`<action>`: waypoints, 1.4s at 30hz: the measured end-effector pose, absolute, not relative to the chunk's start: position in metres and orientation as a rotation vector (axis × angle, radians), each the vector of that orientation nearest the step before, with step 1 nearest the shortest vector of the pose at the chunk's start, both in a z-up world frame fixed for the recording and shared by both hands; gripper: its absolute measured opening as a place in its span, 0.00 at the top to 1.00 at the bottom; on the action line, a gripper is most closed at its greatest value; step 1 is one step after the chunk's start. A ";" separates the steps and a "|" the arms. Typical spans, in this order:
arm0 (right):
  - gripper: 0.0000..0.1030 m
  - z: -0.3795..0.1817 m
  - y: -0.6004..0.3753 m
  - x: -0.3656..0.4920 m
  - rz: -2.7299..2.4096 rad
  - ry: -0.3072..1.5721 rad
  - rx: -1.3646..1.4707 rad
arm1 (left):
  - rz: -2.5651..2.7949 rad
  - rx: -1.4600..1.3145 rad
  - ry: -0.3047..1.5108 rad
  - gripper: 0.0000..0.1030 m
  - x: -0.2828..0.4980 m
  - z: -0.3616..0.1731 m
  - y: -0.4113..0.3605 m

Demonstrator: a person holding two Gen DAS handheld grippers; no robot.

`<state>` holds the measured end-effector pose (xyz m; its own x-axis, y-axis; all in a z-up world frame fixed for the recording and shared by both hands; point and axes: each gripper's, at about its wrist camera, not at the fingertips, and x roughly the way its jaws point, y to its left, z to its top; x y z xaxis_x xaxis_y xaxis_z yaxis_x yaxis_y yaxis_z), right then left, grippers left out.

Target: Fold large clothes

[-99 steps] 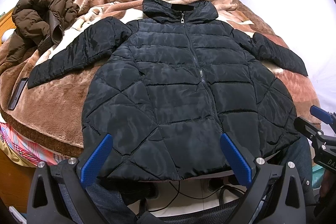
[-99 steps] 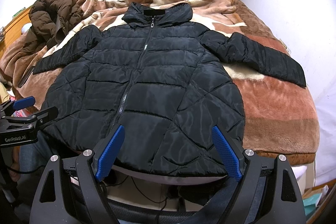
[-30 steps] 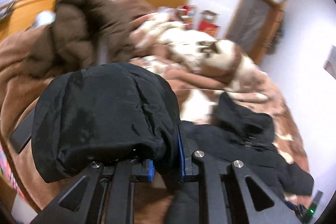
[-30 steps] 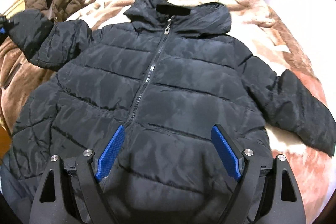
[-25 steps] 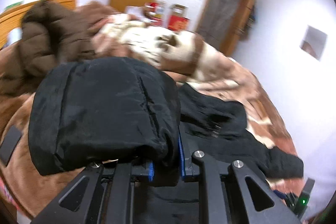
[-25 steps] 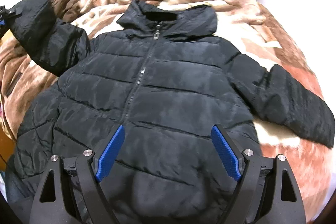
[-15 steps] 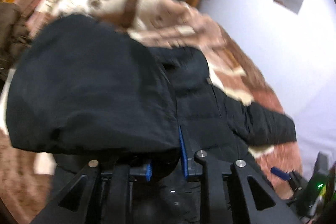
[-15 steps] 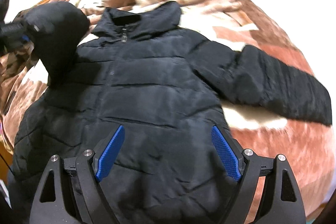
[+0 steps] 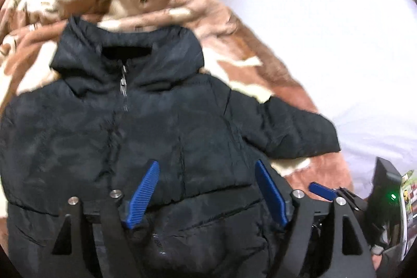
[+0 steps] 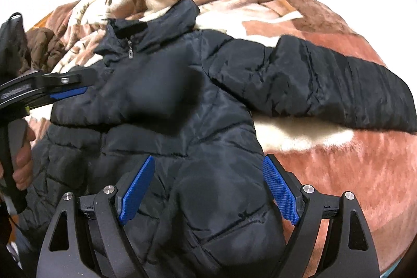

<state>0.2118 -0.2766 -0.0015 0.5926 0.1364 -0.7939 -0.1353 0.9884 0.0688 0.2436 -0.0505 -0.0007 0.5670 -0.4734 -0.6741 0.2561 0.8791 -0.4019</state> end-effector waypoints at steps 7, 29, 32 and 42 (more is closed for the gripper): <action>0.30 0.001 -0.242 0.247 0.228 0.902 -0.012 | -0.169 -0.231 0.837 0.22 0.266 0.001 0.038; 0.49 -0.076 -0.223 0.356 0.153 1.030 -0.074 | 0.018 -0.173 0.987 0.36 0.331 -0.090 0.099; 0.49 -0.049 -0.225 0.332 0.166 0.972 -0.052 | -0.027 -0.227 0.925 0.37 0.299 -0.070 0.104; 0.49 -0.079 -0.224 0.320 0.178 1.067 -0.072 | 0.026 -0.191 1.028 0.36 0.289 -0.100 0.090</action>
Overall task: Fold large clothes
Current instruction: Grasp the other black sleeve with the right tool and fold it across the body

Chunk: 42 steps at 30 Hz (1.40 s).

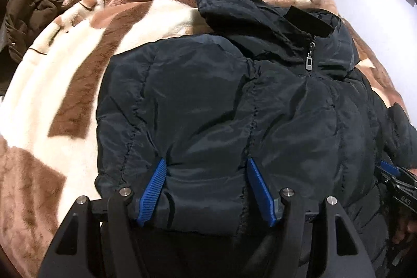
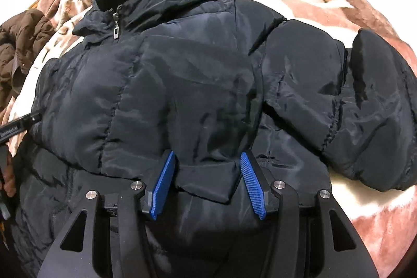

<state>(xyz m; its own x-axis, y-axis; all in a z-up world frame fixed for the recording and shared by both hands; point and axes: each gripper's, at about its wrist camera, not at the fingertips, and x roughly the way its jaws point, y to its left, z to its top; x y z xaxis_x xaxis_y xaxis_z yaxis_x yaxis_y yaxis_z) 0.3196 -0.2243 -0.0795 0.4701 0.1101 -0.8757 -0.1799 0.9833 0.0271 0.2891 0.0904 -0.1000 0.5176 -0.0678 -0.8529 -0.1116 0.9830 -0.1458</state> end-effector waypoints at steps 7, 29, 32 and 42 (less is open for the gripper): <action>0.49 -0.030 -0.238 0.255 0.157 0.983 -0.091 | -0.022 -0.192 0.986 0.37 0.220 -0.054 0.057; 0.49 0.041 -0.313 0.126 0.078 0.880 0.124 | -0.148 -0.148 0.875 0.35 0.105 0.027 -0.036; 0.48 0.038 -0.338 0.138 0.040 0.882 0.171 | -0.147 -0.137 0.876 0.35 0.121 0.028 -0.039; 0.39 0.001 -0.454 0.197 -0.161 0.906 0.368 | -0.179 -0.088 0.944 0.35 0.195 -0.002 -0.061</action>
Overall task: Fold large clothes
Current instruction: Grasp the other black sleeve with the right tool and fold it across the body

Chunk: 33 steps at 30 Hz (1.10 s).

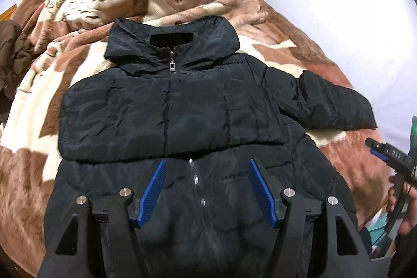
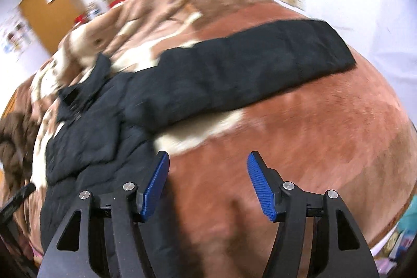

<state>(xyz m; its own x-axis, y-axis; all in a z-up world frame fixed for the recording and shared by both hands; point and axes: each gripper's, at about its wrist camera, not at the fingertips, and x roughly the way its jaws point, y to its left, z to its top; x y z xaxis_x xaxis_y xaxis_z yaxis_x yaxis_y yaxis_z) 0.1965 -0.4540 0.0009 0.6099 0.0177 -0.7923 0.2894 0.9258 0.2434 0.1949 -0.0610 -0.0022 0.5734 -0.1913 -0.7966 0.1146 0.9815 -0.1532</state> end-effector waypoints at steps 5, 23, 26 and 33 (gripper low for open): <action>0.39 -0.020 -0.513 0.223 -0.254 0.899 0.484 | -0.173 -0.090 0.966 0.35 0.225 -0.020 -0.065; 0.79 -0.019 -0.566 0.265 -0.352 0.793 0.621 | -0.123 -0.155 1.030 0.35 0.245 -0.057 -0.047; 0.83 0.007 -0.551 0.255 -0.308 0.766 0.580 | -0.120 -0.168 1.016 0.35 0.236 -0.048 -0.042; 0.86 0.094 -0.490 0.221 -0.159 0.658 0.472 | -0.141 -0.185 0.945 0.35 0.207 -0.010 -0.036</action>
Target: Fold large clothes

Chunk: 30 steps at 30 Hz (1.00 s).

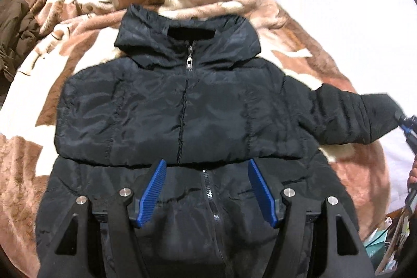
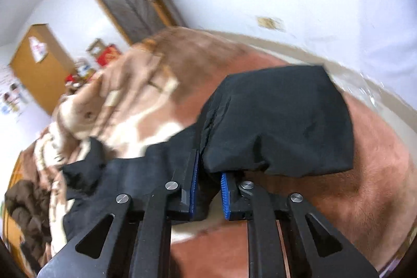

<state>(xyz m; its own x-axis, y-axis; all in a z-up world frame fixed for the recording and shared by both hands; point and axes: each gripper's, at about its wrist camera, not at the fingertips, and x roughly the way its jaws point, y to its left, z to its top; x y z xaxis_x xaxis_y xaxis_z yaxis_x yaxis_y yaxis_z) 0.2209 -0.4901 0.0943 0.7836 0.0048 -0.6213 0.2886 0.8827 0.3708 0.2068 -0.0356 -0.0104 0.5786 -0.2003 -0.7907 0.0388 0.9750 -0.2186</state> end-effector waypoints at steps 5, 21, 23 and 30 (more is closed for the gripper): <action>0.86 0.144 -0.428 0.207 -0.022 0.614 0.374 | -0.145 -0.202 0.904 0.35 0.187 0.008 -0.026; 0.87 0.082 -0.232 0.269 0.278 0.802 0.125 | -0.069 -0.292 0.919 0.35 0.177 -0.018 0.037; 0.87 0.067 -0.212 0.275 0.304 0.835 0.098 | -0.054 -0.306 0.924 0.35 0.179 -0.024 0.047; 0.84 -0.010 -0.154 0.298 0.380 1.001 0.034 | -0.017 -0.342 0.935 0.35 0.183 -0.043 0.073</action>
